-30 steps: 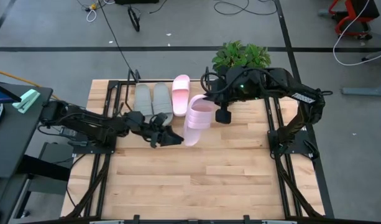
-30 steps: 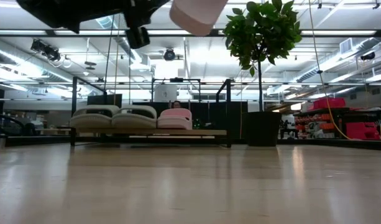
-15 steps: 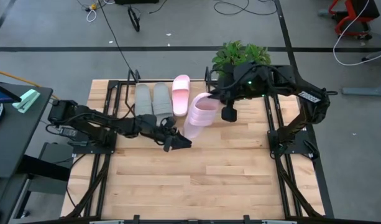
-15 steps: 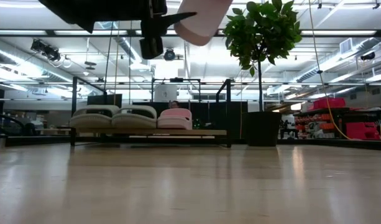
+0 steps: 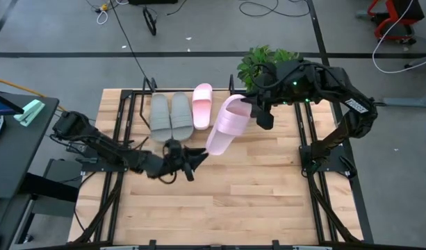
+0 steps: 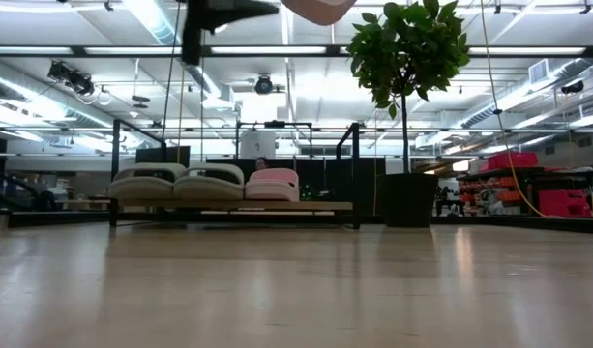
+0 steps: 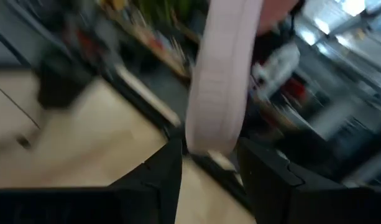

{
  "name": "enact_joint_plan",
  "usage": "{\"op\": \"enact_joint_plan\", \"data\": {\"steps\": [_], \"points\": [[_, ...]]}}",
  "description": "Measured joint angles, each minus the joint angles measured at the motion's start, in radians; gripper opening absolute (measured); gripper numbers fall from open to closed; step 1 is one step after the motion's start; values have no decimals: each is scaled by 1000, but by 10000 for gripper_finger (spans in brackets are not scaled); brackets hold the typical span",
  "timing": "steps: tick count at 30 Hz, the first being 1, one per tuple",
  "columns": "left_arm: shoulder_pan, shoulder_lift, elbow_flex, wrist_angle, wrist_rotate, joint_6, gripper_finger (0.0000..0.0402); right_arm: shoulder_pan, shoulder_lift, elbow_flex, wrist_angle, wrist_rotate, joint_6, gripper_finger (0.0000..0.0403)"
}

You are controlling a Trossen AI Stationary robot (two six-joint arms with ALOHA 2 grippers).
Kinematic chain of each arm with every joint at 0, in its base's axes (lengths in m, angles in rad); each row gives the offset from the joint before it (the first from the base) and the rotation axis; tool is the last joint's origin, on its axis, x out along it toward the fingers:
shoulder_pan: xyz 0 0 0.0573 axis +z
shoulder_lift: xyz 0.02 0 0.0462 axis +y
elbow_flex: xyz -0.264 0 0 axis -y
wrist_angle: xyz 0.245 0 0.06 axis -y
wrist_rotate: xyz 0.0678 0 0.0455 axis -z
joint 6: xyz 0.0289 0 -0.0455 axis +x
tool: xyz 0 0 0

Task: Pick and place slides into the shelf
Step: Put the pink slide on the shelf

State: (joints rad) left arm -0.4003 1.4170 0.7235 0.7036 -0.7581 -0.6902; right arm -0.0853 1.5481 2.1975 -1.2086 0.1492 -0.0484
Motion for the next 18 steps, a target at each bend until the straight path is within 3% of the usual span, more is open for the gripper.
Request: {"op": "enact_joint_plan", "data": {"steps": [2,5,11,14,18], "points": [[-41,19,0,75,-137,83,158,0,1,0,0,-11,0,20],[-73,65,0,161,-249,114,160,0,4,0,1,-29,-4,20],[-107,195,0,287,-330,10,161,8,6,0,-86,-120,-10,20],[-130,256,19,387,-385,45,164,26,6,0,-137,-128,-15,20],[-143,319,105,397,-411,74,164,52,6,0,-146,-137,-16,20]]}}
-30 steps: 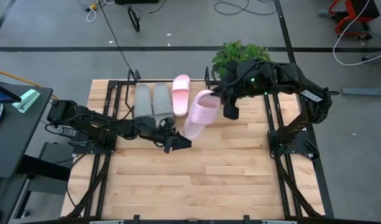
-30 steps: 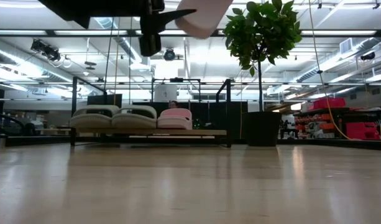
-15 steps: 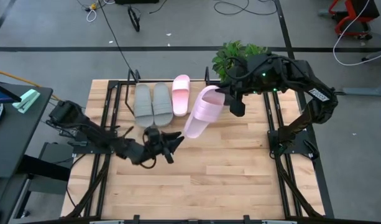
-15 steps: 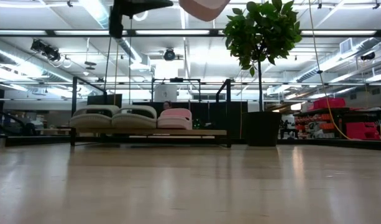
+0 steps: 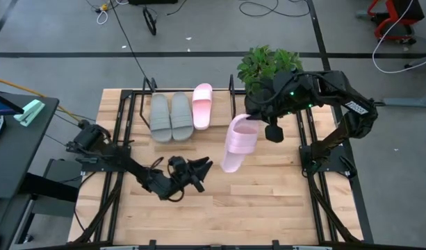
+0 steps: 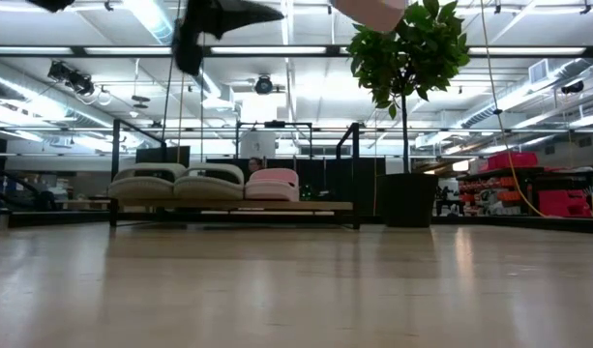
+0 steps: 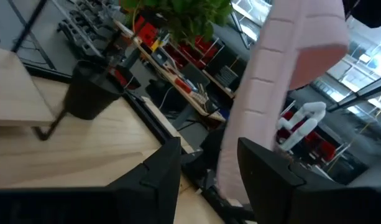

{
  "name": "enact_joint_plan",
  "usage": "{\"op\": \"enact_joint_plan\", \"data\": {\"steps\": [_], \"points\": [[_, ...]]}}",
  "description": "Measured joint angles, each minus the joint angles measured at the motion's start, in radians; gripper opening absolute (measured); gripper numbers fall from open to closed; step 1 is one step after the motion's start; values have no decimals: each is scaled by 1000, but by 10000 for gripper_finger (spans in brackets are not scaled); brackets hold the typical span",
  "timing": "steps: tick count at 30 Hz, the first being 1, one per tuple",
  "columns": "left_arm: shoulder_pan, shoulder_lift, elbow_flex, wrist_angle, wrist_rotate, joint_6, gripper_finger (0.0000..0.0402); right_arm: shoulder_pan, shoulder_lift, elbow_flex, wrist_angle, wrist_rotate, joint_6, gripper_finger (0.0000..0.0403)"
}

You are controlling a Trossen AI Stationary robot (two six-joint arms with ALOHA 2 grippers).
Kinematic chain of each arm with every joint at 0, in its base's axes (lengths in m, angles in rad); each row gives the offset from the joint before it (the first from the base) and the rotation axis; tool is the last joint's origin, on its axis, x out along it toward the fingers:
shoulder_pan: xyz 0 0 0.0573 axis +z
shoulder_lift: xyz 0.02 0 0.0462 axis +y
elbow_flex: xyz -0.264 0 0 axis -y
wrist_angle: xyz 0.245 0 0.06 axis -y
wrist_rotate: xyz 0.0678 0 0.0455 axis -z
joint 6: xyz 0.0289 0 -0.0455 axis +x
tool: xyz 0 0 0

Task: Pick and place slides into the shelf
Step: Put the pink slide on the shelf

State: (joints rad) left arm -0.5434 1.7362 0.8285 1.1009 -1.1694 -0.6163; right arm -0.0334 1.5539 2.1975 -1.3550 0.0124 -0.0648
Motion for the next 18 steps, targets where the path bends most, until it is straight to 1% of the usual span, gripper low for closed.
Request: {"op": "enact_joint_plan", "data": {"steps": [4,8,11,16,18], "points": [[9,58,112,-61,1,33,163,21,6,-1,-5,-20,-15,20],[19,66,179,-110,1,98,163,25,6,-17,-12,-23,-23,20],[26,66,188,-114,0,173,162,16,10,-18,3,-21,-33,20],[36,66,185,-150,-25,198,162,-11,36,-18,38,-20,-61,20],[36,66,185,-172,-45,236,163,-29,41,-19,39,-22,-67,20]]}}
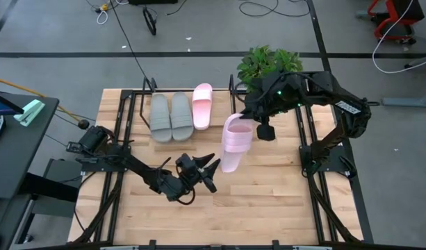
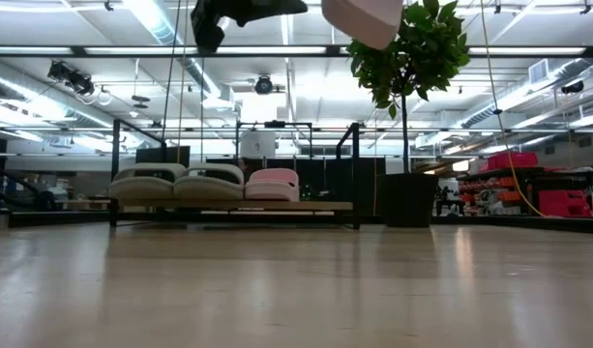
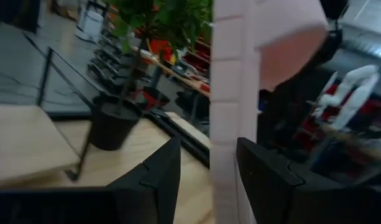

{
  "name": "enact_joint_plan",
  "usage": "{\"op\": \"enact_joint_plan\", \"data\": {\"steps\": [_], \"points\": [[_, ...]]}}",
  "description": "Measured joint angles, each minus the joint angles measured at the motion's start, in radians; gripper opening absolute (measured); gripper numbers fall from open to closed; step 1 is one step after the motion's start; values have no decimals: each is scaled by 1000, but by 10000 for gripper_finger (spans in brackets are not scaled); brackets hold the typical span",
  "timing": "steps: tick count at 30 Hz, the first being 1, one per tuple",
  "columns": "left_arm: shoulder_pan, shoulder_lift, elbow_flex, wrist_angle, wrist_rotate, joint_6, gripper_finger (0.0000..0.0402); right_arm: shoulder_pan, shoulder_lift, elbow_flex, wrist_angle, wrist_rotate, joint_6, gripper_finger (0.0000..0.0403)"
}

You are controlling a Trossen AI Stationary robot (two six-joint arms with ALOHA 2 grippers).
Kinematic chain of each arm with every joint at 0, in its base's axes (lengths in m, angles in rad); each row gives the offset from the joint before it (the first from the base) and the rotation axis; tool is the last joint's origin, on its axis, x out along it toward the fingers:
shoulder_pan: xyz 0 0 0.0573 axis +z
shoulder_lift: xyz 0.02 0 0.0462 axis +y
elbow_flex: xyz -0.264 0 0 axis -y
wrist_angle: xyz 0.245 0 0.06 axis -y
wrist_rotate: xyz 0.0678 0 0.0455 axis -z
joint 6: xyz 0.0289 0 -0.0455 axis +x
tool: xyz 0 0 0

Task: Pick and place slides into the shelf
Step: Put the pink slide on the shelf

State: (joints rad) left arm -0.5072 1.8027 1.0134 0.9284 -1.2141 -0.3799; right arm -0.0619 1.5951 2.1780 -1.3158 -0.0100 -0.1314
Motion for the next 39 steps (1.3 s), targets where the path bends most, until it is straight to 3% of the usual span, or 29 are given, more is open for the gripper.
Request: {"op": "enact_joint_plan", "data": {"steps": [9,16,24,35,39], "points": [[52,0,0,-3,-96,219,163,-57,5,0,48,4,4,20],[117,-36,-1,-69,86,265,182,-82,21,1,65,-1,6,20],[191,-51,-2,-174,124,90,197,-82,28,1,78,3,-41,20],[196,-51,-2,-230,131,-143,163,-144,22,2,-26,0,-144,20],[206,-50,-1,-270,174,-200,161,-145,22,2,-10,-59,-166,20]]}}
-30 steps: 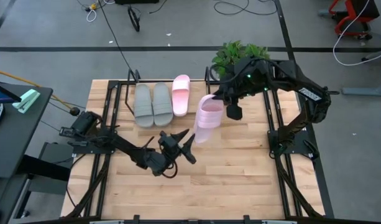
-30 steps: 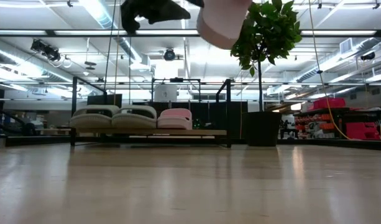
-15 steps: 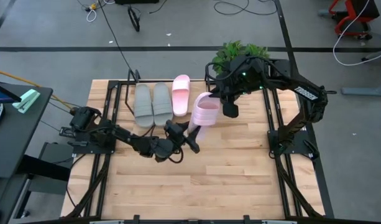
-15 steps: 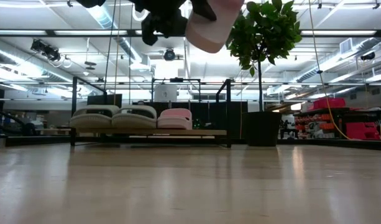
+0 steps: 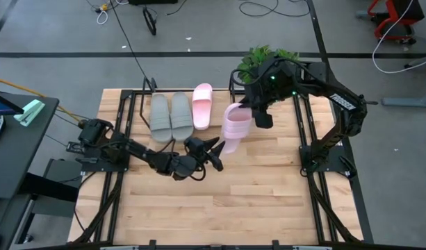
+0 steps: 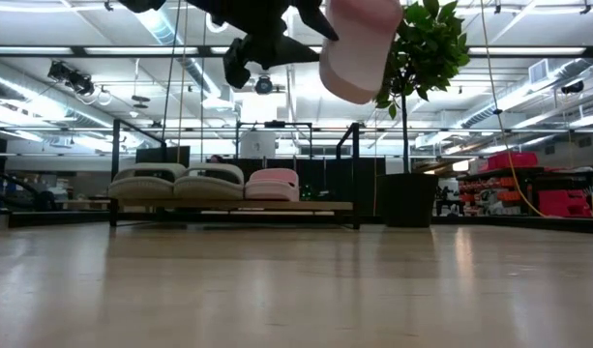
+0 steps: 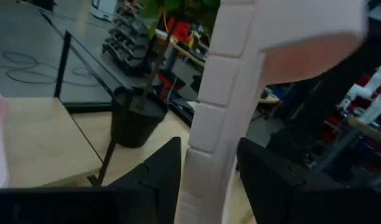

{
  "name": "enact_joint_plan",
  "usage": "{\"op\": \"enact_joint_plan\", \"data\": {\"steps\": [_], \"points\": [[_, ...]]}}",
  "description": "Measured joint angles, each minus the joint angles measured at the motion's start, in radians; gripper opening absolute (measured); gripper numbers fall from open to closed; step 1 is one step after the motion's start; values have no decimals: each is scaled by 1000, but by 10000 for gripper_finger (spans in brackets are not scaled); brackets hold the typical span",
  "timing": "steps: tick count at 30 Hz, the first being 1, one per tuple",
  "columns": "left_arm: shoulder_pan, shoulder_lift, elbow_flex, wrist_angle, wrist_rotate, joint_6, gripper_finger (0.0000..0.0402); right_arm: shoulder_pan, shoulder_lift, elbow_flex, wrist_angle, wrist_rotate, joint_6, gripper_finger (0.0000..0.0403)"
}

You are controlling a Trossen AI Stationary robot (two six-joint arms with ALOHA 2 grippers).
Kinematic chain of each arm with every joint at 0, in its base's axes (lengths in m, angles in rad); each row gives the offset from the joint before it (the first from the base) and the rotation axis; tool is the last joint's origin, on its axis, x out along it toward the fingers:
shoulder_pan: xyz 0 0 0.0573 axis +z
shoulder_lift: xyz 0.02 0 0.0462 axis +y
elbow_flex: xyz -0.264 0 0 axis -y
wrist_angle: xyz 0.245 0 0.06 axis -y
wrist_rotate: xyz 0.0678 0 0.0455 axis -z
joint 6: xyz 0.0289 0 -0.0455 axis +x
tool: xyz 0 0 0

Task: Pick and place slides into the shelf
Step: Put the pink slide on the shelf

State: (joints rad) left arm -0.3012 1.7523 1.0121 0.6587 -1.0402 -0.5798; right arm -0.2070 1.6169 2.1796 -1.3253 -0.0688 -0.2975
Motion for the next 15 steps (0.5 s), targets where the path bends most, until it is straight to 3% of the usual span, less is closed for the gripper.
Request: {"op": "enact_joint_plan", "data": {"steps": [10,15], "points": [[41,0,0,-20,63,-24,199,0,0,0,14,-51,-23,20],[47,0,0,-22,62,-33,191,-10,0,0,11,-52,-40,20]]}}
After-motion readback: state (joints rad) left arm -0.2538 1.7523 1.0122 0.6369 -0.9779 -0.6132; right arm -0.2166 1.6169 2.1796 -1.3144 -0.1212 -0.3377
